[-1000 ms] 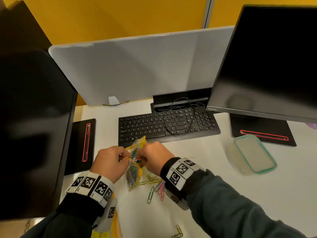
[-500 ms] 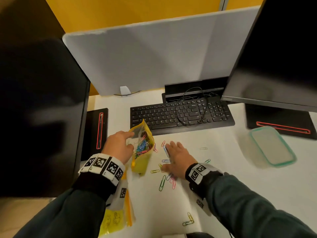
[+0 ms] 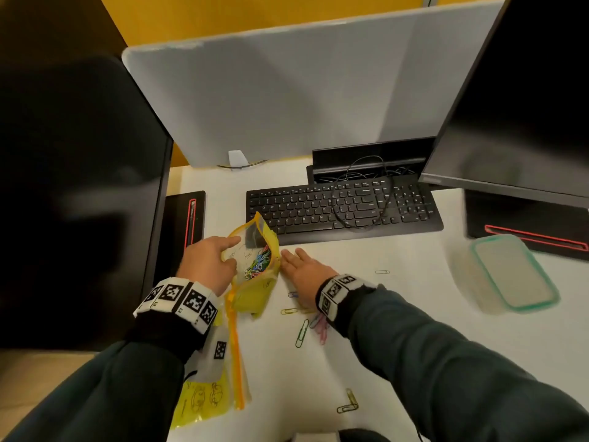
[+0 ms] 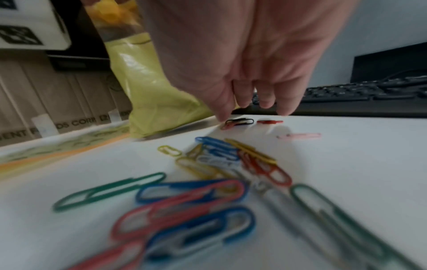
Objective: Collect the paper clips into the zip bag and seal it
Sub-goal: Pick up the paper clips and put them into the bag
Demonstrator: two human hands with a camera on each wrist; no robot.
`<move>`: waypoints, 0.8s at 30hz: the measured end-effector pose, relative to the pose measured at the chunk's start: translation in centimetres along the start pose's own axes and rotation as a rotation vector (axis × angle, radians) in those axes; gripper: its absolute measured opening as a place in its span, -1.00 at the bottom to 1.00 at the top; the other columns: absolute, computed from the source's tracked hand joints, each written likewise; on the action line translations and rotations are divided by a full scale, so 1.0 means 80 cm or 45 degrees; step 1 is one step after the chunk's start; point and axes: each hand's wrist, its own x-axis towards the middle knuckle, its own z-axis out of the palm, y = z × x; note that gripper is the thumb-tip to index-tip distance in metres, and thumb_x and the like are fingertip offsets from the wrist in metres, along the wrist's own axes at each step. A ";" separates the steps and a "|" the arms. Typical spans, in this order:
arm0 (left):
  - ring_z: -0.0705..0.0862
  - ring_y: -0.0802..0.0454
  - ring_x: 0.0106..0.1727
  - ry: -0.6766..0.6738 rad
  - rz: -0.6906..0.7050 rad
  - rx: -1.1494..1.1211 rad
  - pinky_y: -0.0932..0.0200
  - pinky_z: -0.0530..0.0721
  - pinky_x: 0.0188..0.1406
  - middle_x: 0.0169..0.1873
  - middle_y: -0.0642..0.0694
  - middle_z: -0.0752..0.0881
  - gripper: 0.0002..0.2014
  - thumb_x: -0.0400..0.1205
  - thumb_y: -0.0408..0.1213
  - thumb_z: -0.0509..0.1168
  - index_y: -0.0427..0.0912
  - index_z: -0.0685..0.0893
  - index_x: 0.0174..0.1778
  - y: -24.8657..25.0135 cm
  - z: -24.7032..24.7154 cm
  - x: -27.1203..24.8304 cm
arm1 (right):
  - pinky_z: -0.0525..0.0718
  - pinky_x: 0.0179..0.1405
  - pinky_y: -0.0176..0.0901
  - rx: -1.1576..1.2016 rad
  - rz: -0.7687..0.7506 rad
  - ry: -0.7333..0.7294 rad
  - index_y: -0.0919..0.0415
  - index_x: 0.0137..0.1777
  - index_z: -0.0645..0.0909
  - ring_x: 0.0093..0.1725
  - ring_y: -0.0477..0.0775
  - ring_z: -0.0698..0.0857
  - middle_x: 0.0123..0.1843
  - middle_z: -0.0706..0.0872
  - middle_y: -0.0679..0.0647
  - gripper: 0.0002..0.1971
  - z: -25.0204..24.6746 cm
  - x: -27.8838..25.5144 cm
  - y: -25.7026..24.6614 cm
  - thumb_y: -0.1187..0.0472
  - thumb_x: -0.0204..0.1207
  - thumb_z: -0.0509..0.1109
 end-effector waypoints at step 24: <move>0.68 -0.17 0.16 0.008 0.064 0.011 -0.03 0.63 0.24 0.26 -0.15 0.69 -0.58 0.55 -0.38 0.24 0.00 0.58 0.33 0.008 0.027 0.003 | -0.16 0.63 0.11 0.508 0.550 0.286 0.23 0.63 -0.23 0.66 0.26 -0.24 0.69 -0.26 0.19 -0.35 0.076 -0.100 0.045 0.42 0.63 0.01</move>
